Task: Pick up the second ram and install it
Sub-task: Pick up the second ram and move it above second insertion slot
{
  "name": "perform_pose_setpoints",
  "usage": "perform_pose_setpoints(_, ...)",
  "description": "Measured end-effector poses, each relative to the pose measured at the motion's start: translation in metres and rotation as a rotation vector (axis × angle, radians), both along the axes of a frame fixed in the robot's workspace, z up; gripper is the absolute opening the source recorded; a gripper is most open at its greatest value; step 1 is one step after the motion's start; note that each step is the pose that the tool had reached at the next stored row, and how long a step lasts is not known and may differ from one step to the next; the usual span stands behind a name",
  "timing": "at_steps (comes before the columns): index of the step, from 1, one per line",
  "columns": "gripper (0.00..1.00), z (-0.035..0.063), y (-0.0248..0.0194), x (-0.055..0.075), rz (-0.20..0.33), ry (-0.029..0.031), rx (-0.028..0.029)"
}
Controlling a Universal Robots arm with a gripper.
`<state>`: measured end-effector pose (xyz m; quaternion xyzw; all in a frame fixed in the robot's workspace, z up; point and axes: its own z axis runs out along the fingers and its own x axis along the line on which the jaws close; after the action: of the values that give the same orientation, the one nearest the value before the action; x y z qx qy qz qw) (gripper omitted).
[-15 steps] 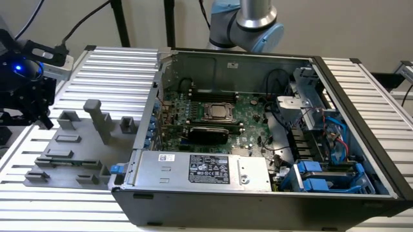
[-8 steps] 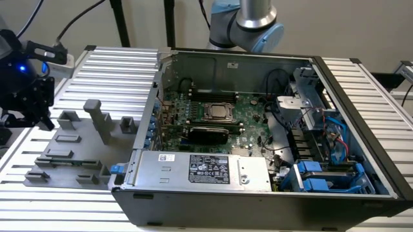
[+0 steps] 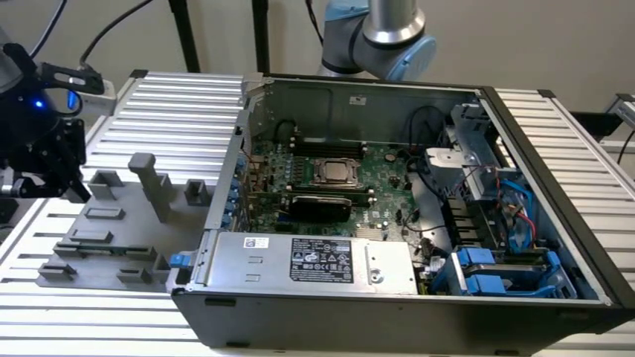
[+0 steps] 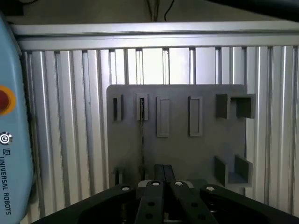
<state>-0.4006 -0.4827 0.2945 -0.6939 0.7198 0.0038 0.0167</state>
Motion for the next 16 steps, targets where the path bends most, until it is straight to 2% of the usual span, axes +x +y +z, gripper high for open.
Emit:
perform_pose_setpoints(2, 0.11, -0.0016, 0.0000, 0.000, 0.001, -0.0023, -0.0028)
perform_pose_setpoints(7, 0.11, -0.0088, 0.0000, 0.000, 0.002, -0.0024, -0.0100)
perform_pose_setpoints(9, 0.11, -0.0104, 0.0000, 0.000, 0.002, -0.0023, -0.0171)
perform_pose_setpoints(13, 0.11, -0.0130, -0.0001, 0.000, 0.007, -0.0020, -0.0370)
perform_pose_setpoints(16, 0.11, -0.0154, -0.0001, 0.001, 0.023, 0.0010, -0.0438)
